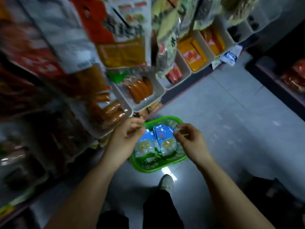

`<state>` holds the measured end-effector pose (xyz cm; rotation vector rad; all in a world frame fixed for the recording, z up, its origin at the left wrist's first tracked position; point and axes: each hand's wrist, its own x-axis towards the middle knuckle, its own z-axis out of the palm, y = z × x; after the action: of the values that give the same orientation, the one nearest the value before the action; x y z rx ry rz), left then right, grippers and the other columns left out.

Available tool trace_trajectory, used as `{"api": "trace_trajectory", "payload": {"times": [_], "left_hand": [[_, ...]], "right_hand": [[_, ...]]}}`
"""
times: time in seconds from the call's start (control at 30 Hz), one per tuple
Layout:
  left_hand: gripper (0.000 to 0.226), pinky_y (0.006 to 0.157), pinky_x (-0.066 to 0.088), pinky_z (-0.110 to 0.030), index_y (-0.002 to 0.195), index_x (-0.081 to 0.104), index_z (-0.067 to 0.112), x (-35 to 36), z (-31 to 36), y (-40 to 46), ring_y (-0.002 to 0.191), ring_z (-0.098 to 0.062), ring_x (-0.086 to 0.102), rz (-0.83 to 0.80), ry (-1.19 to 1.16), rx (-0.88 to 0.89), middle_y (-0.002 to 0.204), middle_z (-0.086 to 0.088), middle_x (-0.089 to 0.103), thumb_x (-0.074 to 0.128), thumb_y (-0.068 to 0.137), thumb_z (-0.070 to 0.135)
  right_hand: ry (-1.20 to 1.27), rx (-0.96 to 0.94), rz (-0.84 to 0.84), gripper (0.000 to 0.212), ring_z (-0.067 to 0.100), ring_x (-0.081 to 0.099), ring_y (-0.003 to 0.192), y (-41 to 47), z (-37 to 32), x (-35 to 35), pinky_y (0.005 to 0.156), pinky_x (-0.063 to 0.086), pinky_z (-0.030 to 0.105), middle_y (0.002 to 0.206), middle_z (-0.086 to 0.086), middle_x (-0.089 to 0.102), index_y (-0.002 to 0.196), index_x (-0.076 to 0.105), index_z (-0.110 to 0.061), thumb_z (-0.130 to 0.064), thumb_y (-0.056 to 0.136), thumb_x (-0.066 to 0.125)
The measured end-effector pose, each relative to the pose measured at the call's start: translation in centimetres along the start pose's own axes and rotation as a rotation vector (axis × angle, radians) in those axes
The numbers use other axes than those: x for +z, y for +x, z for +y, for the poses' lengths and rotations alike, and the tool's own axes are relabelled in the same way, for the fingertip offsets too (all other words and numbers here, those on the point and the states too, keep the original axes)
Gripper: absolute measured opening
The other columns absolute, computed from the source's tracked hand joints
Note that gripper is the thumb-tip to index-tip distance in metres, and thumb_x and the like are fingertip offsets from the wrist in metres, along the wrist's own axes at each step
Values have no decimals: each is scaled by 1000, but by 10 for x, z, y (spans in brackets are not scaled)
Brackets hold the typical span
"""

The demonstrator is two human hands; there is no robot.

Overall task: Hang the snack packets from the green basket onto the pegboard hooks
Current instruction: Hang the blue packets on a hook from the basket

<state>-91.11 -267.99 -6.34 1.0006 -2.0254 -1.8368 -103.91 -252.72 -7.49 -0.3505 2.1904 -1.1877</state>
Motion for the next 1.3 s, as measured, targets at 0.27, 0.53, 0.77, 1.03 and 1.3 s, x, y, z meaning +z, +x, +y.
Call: {"api": "trace_trajectory", "payload": {"times": [0.27, 0.53, 0.77, 1.03, 1.3], "left_hand": [[24, 57, 38, -5, 110, 56, -16, 114, -293, 112, 76, -16, 50, 65, 163, -478, 94, -15, 59, 54, 87, -11], [61, 112, 26, -38, 142, 29, -1, 162, -506, 195, 137, -36, 28, -230, 744, -578, 148, -22, 31, 56, 91, 19], [42, 110, 24, -43, 138, 41, 31, 196, -557, 206, 137, -28, 24, -182, 917, -270, 150, 4, 33, 41, 96, 27], [105, 113, 18, -44, 149, 11, 5, 183, -547, 202, 141, -38, 18, 231, 660, -591, 154, -20, 18, 78, 72, 30], [32, 80, 55, -44, 99, 62, 9, 178, -532, 201, 92, -32, 66, 365, -39, -612, 107, -19, 68, 75, 72, -2]], "right_hand": [[-374, 327, -173, 33, 29, 64, 101, 149, 256, 43, 78, 44, 25, 101, 14, 70, 118, 59, -11, -23, 87, 64], [-665, 272, -278, 65, 33, 45, 128, 286, 438, 126, 99, 34, 31, 139, 23, 45, 141, 35, -7, -25, 87, 65], [-858, 179, -271, 80, 39, 16, 143, 326, 505, 151, 112, 22, 44, 155, 24, 3, 151, 5, -32, -41, 89, 55], [-565, 334, -16, 116, 33, 30, 134, 316, 509, 157, 109, 32, 47, 145, 14, 25, 146, 8, -15, -39, 62, 84], [-510, 441, 18, 101, 29, 41, 128, 314, 505, 154, 101, 40, 36, 140, 15, 34, 141, 29, -12, -39, 61, 85]]}}
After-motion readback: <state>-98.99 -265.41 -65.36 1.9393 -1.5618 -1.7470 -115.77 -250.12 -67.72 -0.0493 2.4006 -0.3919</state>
